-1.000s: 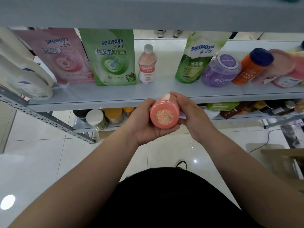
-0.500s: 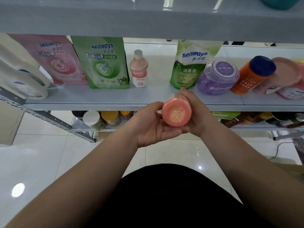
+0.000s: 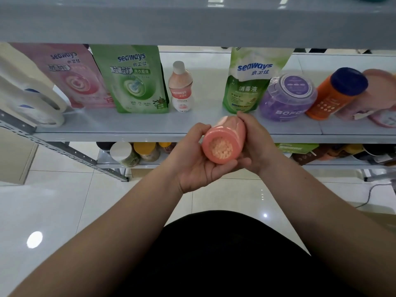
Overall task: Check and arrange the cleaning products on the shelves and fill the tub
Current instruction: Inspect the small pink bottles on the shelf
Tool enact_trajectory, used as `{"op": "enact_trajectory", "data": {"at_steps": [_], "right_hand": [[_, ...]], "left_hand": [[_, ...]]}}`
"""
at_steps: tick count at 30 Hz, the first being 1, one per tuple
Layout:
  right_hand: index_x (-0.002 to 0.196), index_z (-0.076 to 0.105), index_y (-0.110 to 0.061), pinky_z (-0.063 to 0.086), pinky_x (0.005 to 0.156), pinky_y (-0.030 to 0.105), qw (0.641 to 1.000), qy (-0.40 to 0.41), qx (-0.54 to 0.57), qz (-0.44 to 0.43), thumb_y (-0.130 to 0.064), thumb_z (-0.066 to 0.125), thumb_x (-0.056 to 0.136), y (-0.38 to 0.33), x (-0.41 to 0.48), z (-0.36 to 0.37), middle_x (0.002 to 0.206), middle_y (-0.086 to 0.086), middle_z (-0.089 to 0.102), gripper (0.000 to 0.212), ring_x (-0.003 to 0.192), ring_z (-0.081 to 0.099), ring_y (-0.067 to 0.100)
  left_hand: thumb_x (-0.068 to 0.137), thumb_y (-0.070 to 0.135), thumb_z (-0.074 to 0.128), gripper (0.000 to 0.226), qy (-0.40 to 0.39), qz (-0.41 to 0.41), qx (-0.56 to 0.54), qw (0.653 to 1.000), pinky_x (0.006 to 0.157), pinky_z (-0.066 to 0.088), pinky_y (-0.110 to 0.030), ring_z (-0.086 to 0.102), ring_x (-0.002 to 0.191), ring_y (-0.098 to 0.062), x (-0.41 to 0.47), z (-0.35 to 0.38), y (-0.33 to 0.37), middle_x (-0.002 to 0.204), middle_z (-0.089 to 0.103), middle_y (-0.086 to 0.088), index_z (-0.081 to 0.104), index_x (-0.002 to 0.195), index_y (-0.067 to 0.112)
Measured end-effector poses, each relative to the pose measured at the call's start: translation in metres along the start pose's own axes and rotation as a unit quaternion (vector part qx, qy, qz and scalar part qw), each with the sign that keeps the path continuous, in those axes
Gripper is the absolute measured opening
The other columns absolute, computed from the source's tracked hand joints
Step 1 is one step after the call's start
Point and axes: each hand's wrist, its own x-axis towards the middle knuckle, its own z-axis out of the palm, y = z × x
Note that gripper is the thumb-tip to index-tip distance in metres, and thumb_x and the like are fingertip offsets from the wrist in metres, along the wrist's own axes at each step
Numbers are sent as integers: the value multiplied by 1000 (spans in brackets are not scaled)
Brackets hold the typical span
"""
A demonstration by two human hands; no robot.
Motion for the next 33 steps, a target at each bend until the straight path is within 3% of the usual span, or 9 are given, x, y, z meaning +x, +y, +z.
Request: {"op": "enact_trajectory", "data": {"at_steps": [2,9,12,14,17,21,25,29,33], "right_hand": [[104,65,-10,58,79,39,999,26,14,-24,-42,61,99,0,-2,6,87,10,70,33,79,70,22],[150,48,-23,58,87,39,981,-54,35,-182,-17,50,106,2,-5,18,132,-1,63,44,106,66,12],[138,53,-37,58,77,30,979,-88,15,-181,-19,46,108,2,-11,21,126,-10,66,36,98,68,7],[131,58,-43,55,70,26,980,-94,-13,-176,-22,45,109,-1,-14,23,115,-9,68,33,90,65,9],[124,62,-38,55,82,38,973,-121,-19,-194,-18,53,104,-1,-15,25,108,-3,70,30,95,65,17],[121,58,-35,58,73,39,966,-106,-68,-226,-22,74,89,5,-23,28,100,5,71,38,85,68,18],[110,59,-47,50,53,23,957,-40,-150,-246,-29,86,76,9,-26,30,99,14,60,48,78,63,17],[120,65,-36,50,56,19,963,-59,-124,-233,-29,65,97,9,-31,33,105,11,57,24,82,63,10],[120,69,-36,55,68,25,961,-80,-130,-230,-27,63,97,8,-31,31,105,6,57,25,87,64,9]], "left_hand": [[81,31,54,64,-3,7,11,1000,63,64,-43,69,90,-52,-1,-6,0,116,62,-31,50,134,-5],[77,18,44,56,27,57,106,992,69,63,-50,62,110,-50,0,-42,-1,114,64,-24,56,129,2],[87,24,37,53,48,55,113,991,54,61,-37,68,100,-45,-3,-49,1,113,65,-21,57,132,3],[94,35,35,51,28,27,107,993,37,50,-23,72,79,-39,-7,-51,1,104,69,-17,66,122,6],[86,45,44,50,-13,-18,143,989,27,37,-15,70,54,-31,-13,-49,-4,87,73,-15,78,96,9],[93,47,44,45,0,-19,178,984,39,57,-34,74,77,-41,-15,-43,-7,93,70,-16,68,109,12],[103,53,37,42,134,133,256,948,48,55,-37,71,103,-43,-8,-45,-10,108,74,-11,69,111,26],[95,53,45,41,94,85,203,971,36,35,-19,73,81,-44,-13,-45,-14,84,70,-5,78,91,28],[97,56,41,47,30,6,154,988,30,40,-20,73,74,-43,-10,-58,-13,87,66,-12,66,105,16]]}}
